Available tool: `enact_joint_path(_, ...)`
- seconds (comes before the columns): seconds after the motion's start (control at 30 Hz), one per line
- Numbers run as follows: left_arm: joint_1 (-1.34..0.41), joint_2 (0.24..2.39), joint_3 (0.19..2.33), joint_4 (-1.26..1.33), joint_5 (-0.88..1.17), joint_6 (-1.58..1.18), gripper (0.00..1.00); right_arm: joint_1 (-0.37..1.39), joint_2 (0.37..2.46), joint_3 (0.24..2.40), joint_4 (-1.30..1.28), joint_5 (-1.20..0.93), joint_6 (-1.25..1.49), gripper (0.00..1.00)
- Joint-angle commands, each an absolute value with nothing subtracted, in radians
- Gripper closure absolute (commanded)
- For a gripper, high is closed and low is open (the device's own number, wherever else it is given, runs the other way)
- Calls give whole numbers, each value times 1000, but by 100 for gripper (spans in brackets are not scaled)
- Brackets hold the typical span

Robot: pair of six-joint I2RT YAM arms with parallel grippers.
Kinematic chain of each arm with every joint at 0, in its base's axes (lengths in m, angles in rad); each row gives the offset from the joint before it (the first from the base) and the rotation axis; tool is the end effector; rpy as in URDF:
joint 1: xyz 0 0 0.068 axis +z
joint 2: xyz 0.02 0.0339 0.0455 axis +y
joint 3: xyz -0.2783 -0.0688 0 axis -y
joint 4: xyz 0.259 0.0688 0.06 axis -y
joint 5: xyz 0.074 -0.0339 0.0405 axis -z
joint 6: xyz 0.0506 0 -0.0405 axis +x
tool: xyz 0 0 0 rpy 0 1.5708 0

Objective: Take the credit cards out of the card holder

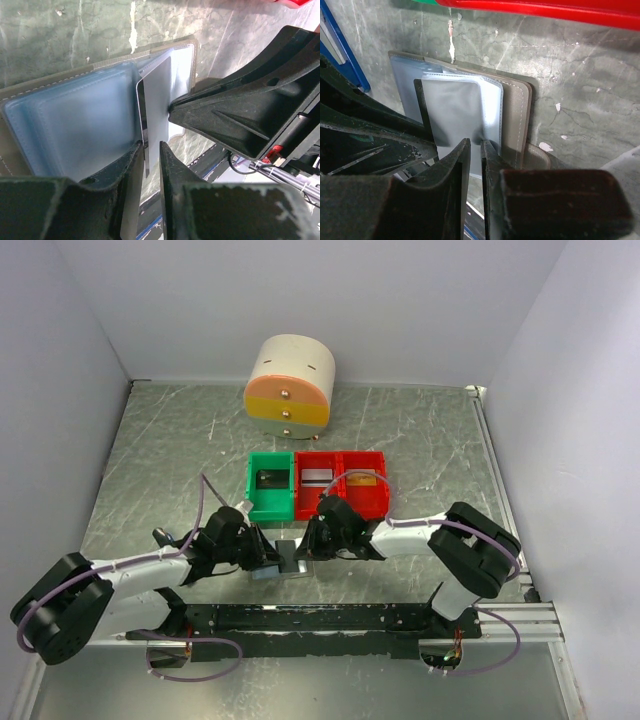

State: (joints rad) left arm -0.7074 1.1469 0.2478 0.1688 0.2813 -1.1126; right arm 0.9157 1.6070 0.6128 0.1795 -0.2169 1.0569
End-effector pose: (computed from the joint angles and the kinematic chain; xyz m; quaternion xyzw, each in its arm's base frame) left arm 0.1467 -0.1439 0.1200 -0.1259 0.8970 -0.3975 0.1469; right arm 0.1779 0.2495 0.1174 0.0253 0.9244 0.3615 0.1186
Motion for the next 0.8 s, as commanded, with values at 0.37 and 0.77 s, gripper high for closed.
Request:
enact_joint_path(0.37,-700,1065,237,117,226,-1152,84,914,1647,568,74,-134,1058,84)
enact_joint_path(0.77,-701,1035,291,-78,153,-1118,90,908,1639,575,63,-133,1048,84)
